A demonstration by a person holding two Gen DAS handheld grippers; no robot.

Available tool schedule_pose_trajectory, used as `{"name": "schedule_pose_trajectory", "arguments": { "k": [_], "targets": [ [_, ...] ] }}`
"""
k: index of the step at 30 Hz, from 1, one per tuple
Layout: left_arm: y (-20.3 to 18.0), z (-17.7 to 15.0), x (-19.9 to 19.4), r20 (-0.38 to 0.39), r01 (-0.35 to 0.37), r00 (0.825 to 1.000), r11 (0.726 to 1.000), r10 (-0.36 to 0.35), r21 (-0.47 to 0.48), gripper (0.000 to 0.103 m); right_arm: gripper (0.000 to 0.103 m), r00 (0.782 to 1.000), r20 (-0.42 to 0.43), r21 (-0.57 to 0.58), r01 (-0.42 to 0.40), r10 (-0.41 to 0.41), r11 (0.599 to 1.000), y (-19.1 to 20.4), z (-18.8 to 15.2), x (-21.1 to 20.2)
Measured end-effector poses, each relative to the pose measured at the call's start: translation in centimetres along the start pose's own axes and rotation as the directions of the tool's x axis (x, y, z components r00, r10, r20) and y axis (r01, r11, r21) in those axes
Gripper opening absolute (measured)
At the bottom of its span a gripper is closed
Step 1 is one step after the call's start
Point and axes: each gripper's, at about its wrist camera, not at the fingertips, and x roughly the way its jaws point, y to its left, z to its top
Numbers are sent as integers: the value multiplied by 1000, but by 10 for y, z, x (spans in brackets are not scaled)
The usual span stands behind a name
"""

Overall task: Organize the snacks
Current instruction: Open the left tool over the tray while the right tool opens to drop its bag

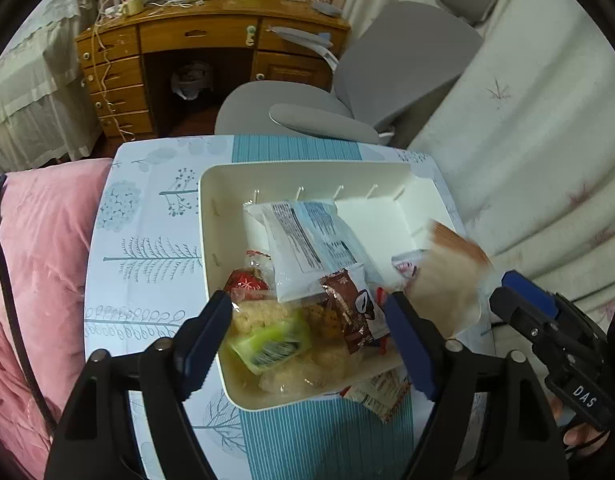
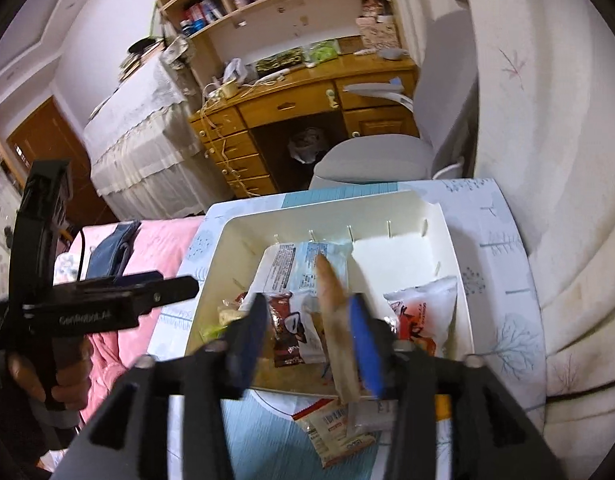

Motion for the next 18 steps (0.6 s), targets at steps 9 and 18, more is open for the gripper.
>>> {"name": "schedule_pose_trajectory", "arguments": {
  "k": [9, 18],
  "targets": [
    [5, -24, -7, -39, 93, 995, 994, -91, 49, 79, 55, 997, -17, 82, 70, -69, 994, 8, -22, -4],
    [11, -58, -7, -118, 190, 977, 976, -178, 107, 79, 59, 987, -69, 202, 157, -146, 967, 20, -68, -7]
  ]
}}
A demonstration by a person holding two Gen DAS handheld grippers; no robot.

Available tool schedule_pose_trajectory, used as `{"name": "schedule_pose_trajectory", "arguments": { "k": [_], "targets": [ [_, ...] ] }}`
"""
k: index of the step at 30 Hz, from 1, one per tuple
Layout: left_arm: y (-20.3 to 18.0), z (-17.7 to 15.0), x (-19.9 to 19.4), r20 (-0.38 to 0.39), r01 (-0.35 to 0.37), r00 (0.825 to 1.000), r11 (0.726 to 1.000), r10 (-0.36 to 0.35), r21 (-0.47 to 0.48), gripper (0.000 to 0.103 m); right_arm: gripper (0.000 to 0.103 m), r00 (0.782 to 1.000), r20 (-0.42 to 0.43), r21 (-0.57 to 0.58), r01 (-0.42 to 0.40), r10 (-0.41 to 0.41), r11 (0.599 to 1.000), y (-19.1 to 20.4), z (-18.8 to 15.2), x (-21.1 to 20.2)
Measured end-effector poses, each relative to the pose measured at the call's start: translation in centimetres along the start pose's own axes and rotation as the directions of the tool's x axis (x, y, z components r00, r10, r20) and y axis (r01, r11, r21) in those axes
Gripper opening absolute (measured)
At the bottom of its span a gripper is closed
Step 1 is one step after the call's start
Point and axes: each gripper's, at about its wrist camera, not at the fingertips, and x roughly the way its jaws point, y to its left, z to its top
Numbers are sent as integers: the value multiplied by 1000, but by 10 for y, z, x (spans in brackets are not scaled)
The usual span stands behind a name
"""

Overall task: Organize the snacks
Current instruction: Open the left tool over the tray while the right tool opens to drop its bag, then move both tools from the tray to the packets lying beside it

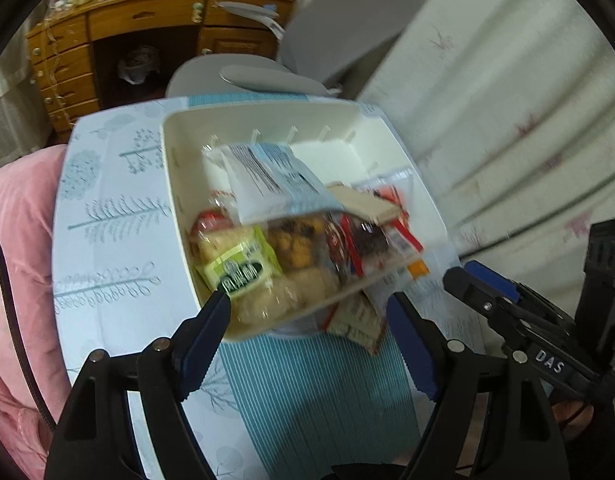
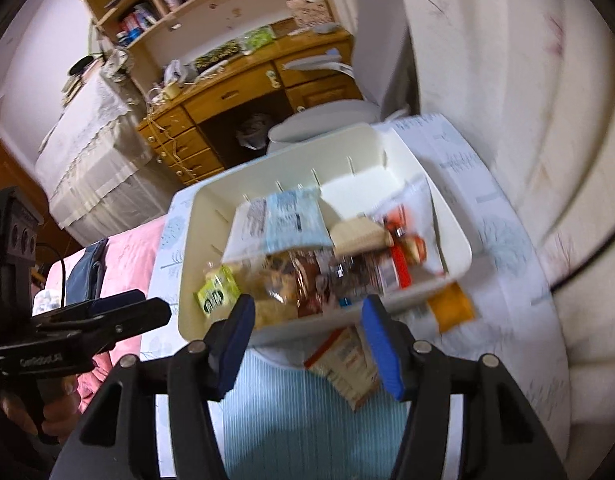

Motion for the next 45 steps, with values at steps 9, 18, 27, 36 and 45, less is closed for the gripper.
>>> {"name": "schedule_pose_trajectory", "arguments": {
  "k": [9, 18, 27, 36, 45],
  "targets": [
    [4, -38, 14, -95, 24, 995, 1000, -22, 17, 79, 72, 997, -64, 158, 54, -45, 986, -18, -39, 6],
    [-6, -59, 30, -127, -34, 991, 999, 33, -4, 79, 74, 987, -163, 376, 76, -15, 924, -64, -48, 28],
    [-27, -66, 58, -151, -102, 985, 991, 88, -85, 80, 74, 965, -262, 449, 121, 1, 885, -107, -44, 56],
    [-53, -72, 96, -213, -156, 969, 978, 124, -140, 81, 74, 947, -321, 310, 98, 7, 946, -110, -25, 87],
    [-67, -76, 122, -234, -199, 961, 955, 146, -221, 81, 71, 945, -327, 200, 72, -3, 977, -105, -7, 111]
  ]
}}
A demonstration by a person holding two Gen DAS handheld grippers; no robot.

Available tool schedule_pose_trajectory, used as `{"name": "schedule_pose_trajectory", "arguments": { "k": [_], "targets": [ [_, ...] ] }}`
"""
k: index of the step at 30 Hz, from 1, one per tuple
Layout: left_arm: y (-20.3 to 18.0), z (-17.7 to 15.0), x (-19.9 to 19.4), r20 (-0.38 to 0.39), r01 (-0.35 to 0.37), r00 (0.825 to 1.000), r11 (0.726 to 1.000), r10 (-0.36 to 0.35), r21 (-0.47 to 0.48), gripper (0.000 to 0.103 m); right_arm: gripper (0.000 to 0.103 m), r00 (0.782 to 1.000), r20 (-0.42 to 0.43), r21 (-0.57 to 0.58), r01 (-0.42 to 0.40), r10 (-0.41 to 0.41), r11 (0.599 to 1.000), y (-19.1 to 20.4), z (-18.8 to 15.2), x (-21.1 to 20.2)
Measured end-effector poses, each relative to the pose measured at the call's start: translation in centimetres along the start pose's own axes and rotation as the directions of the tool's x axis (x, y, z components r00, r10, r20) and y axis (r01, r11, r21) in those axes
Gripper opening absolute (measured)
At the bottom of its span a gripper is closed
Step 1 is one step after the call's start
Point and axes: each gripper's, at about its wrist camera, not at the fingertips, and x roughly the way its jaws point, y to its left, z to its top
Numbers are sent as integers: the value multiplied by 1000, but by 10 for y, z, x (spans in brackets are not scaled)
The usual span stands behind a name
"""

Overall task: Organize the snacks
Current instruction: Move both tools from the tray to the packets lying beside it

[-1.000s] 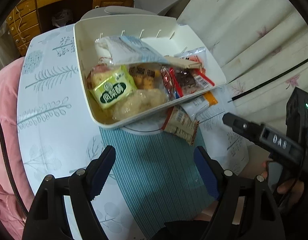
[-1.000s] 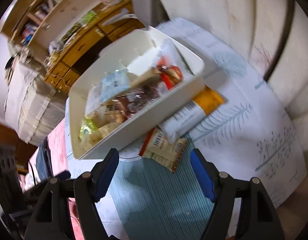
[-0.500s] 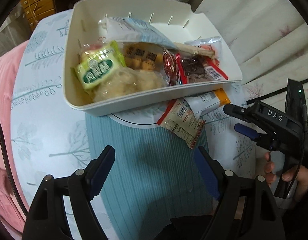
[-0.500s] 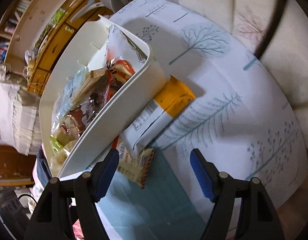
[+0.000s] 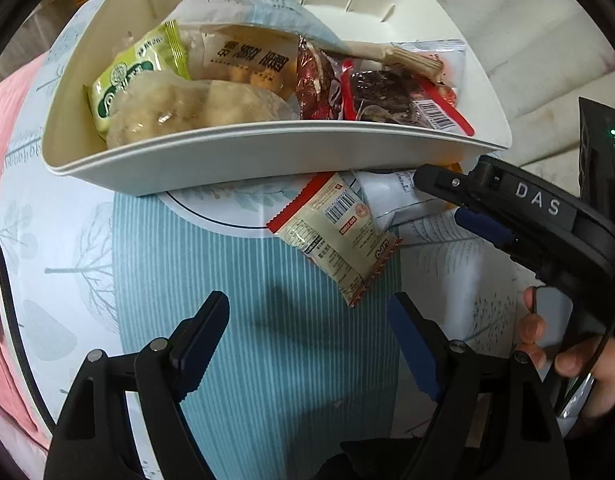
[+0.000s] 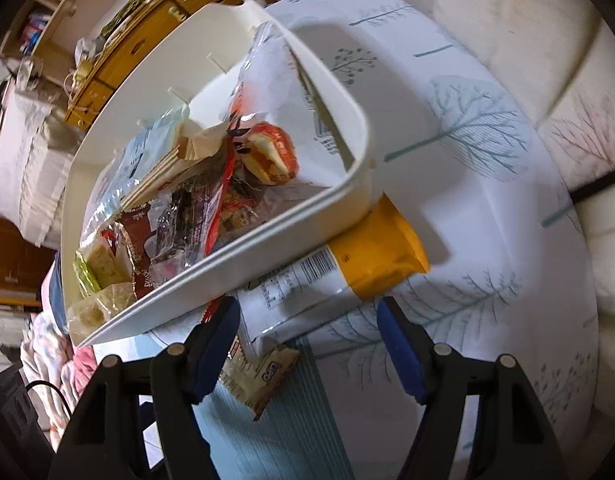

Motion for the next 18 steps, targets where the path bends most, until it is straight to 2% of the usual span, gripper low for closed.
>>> {"name": "schedule_pose_trajectory", "arguments": {
  "k": [5, 11, 18],
  "targets": [
    [-7, 1, 10, 0, -15, 1000, 999, 15, -34, 81, 70, 1000, 11, -45, 29, -29, 999, 8, 5, 10],
    [-19, 4, 21, 3, -13, 1000, 997, 13, -81, 81, 70, 998, -8, -45, 60, -60, 997, 3, 7, 22],
    [-15, 14, 30, 13, -6, 1000, 987, 8, -160, 81, 70, 996, 8, -53, 89, -88, 995, 5, 11, 28]
  ]
}}
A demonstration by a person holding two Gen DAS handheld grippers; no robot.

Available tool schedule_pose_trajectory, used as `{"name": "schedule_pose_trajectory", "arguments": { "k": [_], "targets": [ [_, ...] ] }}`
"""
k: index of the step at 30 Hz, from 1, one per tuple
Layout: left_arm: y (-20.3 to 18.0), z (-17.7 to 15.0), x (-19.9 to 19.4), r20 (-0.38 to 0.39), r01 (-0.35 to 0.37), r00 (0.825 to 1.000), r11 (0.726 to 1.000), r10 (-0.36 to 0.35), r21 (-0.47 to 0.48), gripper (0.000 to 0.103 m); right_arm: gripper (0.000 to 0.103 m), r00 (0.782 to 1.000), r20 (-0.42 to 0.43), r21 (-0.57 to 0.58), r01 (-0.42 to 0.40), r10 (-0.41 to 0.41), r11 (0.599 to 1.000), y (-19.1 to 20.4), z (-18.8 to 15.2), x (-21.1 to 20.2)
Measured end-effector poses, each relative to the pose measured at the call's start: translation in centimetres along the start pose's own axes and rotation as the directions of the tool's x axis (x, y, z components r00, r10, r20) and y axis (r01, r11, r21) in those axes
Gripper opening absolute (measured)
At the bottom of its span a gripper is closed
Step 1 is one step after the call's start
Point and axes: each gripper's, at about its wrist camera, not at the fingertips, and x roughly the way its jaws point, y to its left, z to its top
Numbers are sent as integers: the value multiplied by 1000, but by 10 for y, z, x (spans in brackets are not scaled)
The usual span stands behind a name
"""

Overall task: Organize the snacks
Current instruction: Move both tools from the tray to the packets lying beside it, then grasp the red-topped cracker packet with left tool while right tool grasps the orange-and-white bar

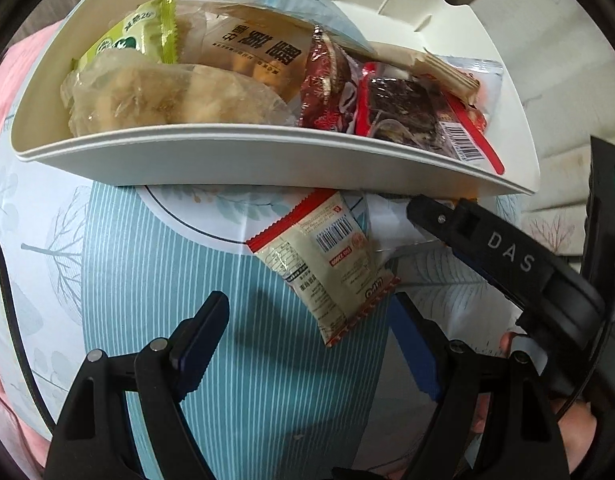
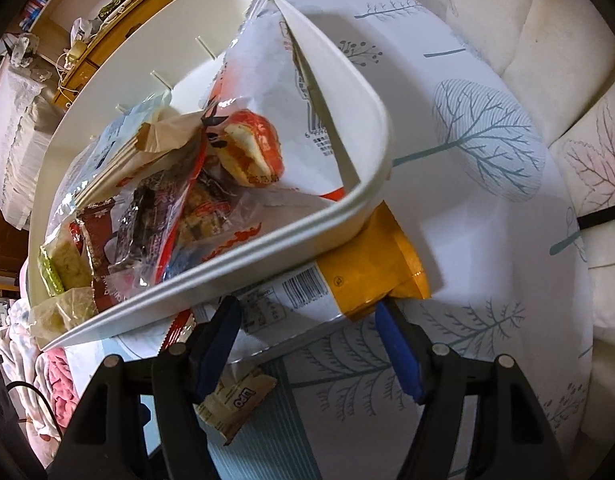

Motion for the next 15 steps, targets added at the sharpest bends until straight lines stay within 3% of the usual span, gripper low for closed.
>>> {"name": "schedule_pose_trajectory", "arguments": {
  "k": [6, 15],
  "targets": [
    [-1, -2, 9, -1, -4, 1000, 998, 4, -56, 81, 60, 999, 31, -22, 45, -44, 999, -11, 13, 3],
    [-24, 3, 35, -26, -32, 999, 996, 29, -82, 81, 45, 1000, 23, -80, 17, -15, 997, -25, 13, 0]
  ]
}}
